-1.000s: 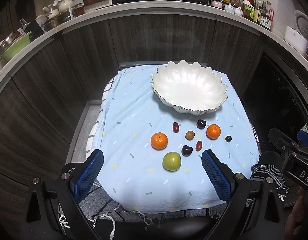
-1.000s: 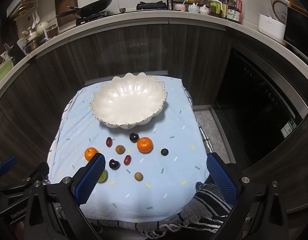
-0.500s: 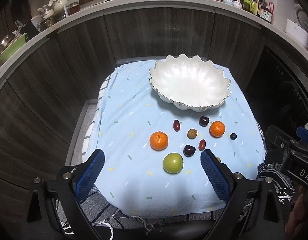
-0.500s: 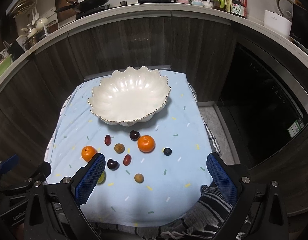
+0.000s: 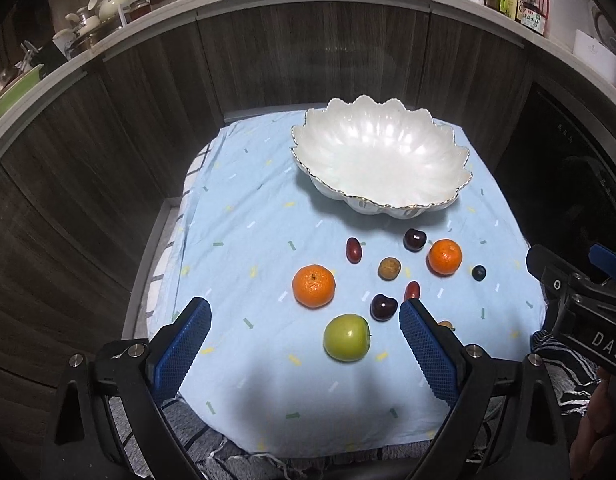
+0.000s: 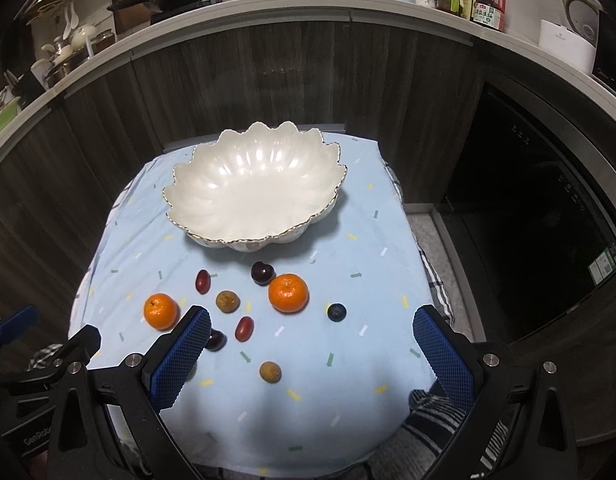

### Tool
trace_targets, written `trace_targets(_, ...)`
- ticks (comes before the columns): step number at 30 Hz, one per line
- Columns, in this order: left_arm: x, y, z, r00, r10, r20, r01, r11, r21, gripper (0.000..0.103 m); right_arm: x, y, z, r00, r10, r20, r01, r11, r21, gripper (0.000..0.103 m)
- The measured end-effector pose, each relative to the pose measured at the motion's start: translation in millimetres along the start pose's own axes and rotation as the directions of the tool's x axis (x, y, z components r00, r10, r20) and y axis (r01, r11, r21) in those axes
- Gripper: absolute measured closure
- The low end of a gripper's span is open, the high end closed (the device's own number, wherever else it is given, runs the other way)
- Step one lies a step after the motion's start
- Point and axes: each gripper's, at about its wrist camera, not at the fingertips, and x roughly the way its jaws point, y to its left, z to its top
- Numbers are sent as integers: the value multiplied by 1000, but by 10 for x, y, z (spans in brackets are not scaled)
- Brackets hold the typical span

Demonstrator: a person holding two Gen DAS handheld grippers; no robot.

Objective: Organize fruits
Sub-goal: 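Grasp the green apple with the left tool while the right tool grasps a mandarin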

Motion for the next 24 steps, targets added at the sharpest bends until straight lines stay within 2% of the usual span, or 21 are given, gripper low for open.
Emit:
trace_targets(11, 317, -123, -100, 999, -24, -45, 26, 999, 37, 7, 274, -32, -75, 1000, -11, -19, 10, 1000, -13, 1)
trace_targets(15, 446, -176, -130, 996, -57, -70, 60, 998, 35, 7, 370, -63, -104, 1000, -13, -27, 13, 1000, -11, 1)
trace_targets(24, 757, -304, -213, 993, -58, -107, 65, 996, 57, 10, 594, -124, -156, 999, -18, -38, 18, 1000, -15, 1)
